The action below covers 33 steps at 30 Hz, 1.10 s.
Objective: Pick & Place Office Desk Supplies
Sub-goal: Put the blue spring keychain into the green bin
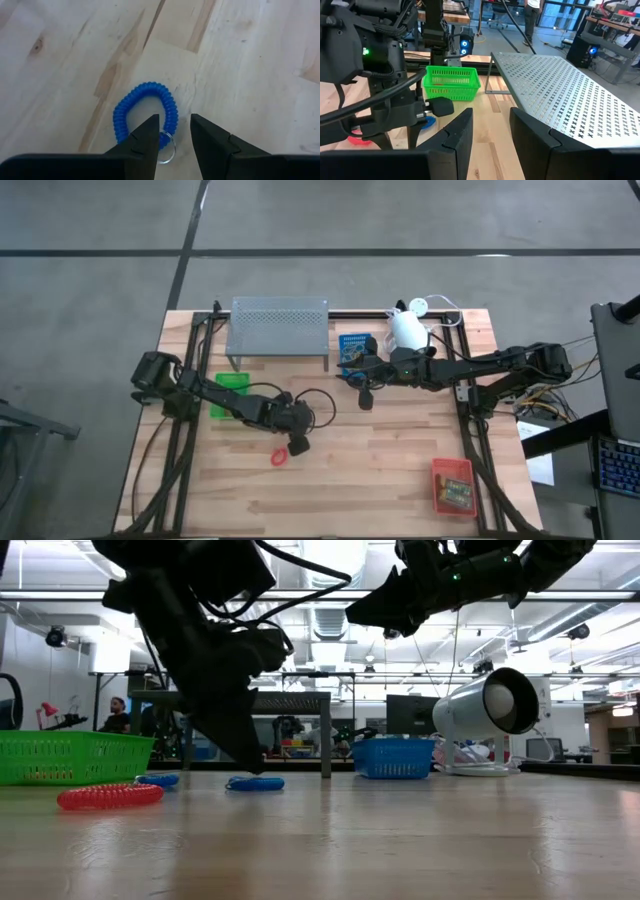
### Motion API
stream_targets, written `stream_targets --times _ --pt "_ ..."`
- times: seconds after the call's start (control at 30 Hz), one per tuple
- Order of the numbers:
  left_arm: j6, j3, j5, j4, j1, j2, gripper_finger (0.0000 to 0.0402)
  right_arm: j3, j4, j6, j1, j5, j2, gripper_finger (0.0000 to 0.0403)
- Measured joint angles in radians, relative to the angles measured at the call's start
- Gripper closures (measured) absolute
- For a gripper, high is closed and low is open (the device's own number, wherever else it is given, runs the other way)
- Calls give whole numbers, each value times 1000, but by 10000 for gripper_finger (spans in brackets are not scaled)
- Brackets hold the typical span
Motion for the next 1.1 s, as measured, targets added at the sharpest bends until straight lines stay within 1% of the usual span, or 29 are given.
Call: stream_targets --times 0.53,0.8,1.1 --pt "20 0 11 1 2 0 283 0 0 0 0 0 0 275" --pt "3 -58 23 62 7 11 283 0 0 0 0 0 0 275" --pt "-1 -60 24 70 12 11 284 0 0 0 0 0 0 275"
